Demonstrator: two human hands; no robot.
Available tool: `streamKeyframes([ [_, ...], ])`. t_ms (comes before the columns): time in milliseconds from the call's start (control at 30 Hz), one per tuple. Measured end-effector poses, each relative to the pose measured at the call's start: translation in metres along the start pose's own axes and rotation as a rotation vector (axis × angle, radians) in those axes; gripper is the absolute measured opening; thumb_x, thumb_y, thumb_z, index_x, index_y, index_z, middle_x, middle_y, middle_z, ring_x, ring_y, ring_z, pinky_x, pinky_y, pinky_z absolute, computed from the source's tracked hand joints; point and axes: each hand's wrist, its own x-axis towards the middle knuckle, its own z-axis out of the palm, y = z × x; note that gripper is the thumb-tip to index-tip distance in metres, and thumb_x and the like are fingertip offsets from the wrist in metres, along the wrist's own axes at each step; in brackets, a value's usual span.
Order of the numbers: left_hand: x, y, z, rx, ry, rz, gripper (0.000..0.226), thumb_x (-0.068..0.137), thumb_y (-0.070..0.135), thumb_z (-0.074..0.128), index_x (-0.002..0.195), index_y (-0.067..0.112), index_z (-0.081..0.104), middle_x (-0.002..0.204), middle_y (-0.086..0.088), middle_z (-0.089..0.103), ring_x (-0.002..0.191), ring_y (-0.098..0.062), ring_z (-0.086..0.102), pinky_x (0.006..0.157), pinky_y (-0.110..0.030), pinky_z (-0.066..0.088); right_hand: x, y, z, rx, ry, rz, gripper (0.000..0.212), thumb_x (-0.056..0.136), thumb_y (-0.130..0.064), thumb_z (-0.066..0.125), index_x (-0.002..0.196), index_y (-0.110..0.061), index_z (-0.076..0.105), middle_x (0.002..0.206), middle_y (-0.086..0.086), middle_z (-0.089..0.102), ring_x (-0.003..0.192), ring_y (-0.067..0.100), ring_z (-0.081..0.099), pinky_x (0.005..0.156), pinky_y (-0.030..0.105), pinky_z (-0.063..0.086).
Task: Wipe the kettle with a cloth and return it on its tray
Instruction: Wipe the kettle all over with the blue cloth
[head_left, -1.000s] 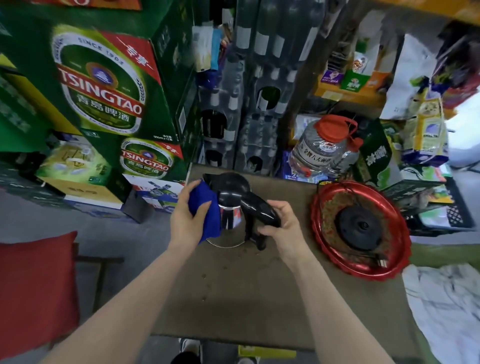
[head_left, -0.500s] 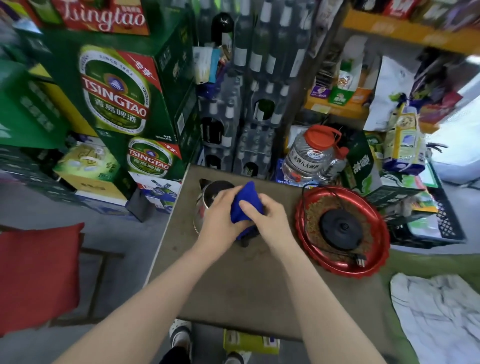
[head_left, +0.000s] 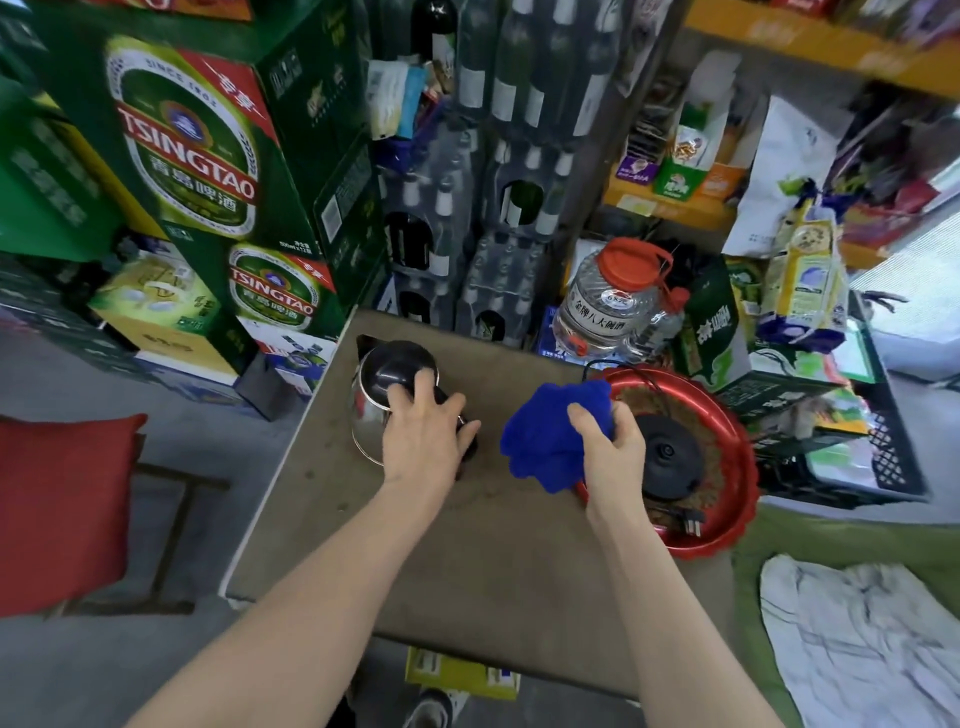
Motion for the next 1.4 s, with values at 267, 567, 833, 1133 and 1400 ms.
streamKeyframes([
  [267,-0.047,-0.072,-0.002,-0.144,0.175,-0.013,0.043,0.079,0.012,0.071,0.12,0.02,0.061,0.142,-0.018,0.037,0.111,-0.043,0.046,0.088,-0.054,0.051,0.005,0.017,0.022,-0.018,-0.035,0.077,0.02,0.095,-0.018,0.066,0.08,-0.02,0.053,0.08,0.006,0.061,0.073,0.021,0.06,0.069,0.039,0.046],
  [567,-0.033,-0.104,-0.008,-0.038,0.111,-0.042,0.073,0.088,0.028,0.065,0.152,0.033,0.029,0.157,-0.014,0.034,0.088,-0.041,0.067,0.058,-0.039,0.054,0.002,0.016,0.064,-0.08,-0.161,0.055,0.037,0.093,-0.021,0.068,0.064,-0.035,0.05,0.063,-0.015,0.059,0.062,0.008,0.059,0.065,0.035,0.046],
  [833,0.002,-0.119,-0.067,-0.264,0.192,-0.056,0.053,0.093,0.03,0.056,0.145,0.032,0.044,0.143,-0.002,0.056,0.108,-0.028,0.066,0.079,-0.04,0.056,-0.01,-0.024,0.074,-0.167,-0.073,-0.21,0.019,0.09,-0.027,0.068,0.078,-0.033,0.056,0.073,-0.014,0.065,0.065,0.006,0.06,0.065,0.028,0.047],
  [1133,0.029,-0.062,-0.152,-0.418,0.354,0.111,0.048,0.091,0.031,0.056,0.139,0.032,0.053,0.138,0.004,0.06,0.121,-0.021,0.061,0.092,-0.038,0.053,-0.03,-0.062,0.119,-0.764,-0.146,-0.86,0.052,0.096,-0.053,0.048,0.139,-0.025,0.05,0.165,-0.003,0.03,0.154,0.022,0.022,0.121,0.047,0.021],
  [1400,0.042,-0.046,-0.213,-0.534,0.446,0.108,0.042,0.092,0.035,0.057,0.134,0.037,0.058,0.135,0.004,0.063,0.123,-0.022,0.06,0.098,-0.042,0.049,-0.032,-0.122,0.118,-0.945,-0.032,-1.07,0.058,0.1,-0.055,0.04,0.154,-0.035,0.036,0.164,-0.004,0.033,0.153,0.025,0.027,0.119,0.052,0.026],
])
